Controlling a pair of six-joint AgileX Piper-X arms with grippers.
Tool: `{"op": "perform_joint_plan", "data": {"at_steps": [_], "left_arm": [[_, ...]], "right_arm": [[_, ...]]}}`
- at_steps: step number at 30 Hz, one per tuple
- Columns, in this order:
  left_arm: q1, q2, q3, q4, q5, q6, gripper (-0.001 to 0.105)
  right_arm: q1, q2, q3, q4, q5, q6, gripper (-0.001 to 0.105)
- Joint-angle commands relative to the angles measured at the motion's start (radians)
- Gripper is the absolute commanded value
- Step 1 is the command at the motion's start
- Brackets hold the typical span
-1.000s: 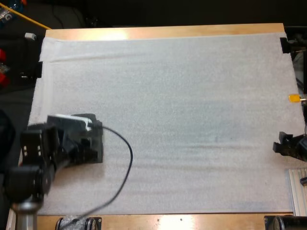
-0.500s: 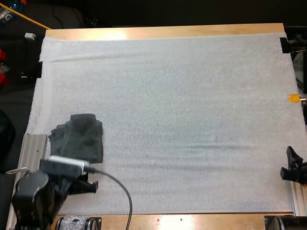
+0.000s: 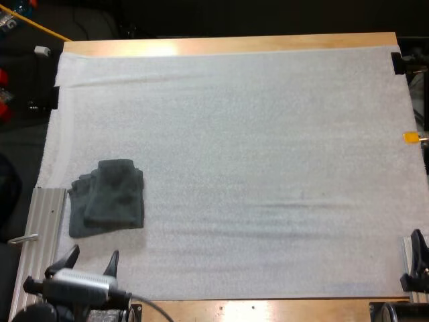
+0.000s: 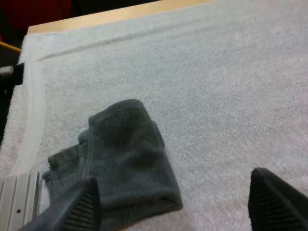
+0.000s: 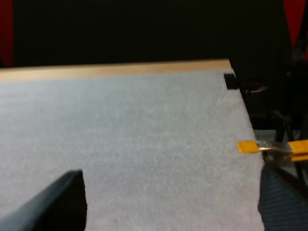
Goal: Pick towel from pile, fold and stack
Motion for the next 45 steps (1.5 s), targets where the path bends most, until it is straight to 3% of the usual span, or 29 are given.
{"op": "perform_joint_plan", "data": {"at_steps": [1, 8, 13, 21, 26, 34, 41, 45], "left_arm": [[-0.005, -0.031, 0.001, 0.024, 0.004, 0.007, 0.062], [-0.005, -0.172, 0.001, 0.179, 0.005, 0.008, 0.062], [-0.001, -0.171, 0.001, 0.250, 0.005, 0.008, 0.062], [-0.001, -0.169, 0.021, 0.050, 0.005, 0.008, 0.062], [-0.001, -0.169, 0.092, -0.155, 0.005, 0.008, 0.062], [-0.001, -0.169, 0.217, -0.368, 0.005, 0.008, 0.062], [-0.001, -0.167, 0.297, -0.372, 0.005, 0.008, 0.062], [-0.001, -0.167, 0.306, -0.363, 0.005, 0.008, 0.062]], "right_arm": [[0.002, -0.024, -0.005, 0.001, -0.010, 0.025, 0.071], [0.002, -0.079, -0.007, 0.038, -0.010, 0.091, 0.071], [0.002, -0.079, 0.015, 0.045, -0.010, 0.117, 0.071], [0.002, -0.079, 0.077, -0.070, 0.039, 0.081, 0.071], [0.002, -0.079, 0.159, -0.159, 0.074, 0.081, 0.071], [0.002, -0.077, 0.227, -0.187, 0.074, 0.081, 0.071], [0.002, -0.077, 0.274, -0.187, 0.074, 0.081, 0.071], [0.002, -0.077, 0.302, -0.179, 0.074, 0.081, 0.071]]}}
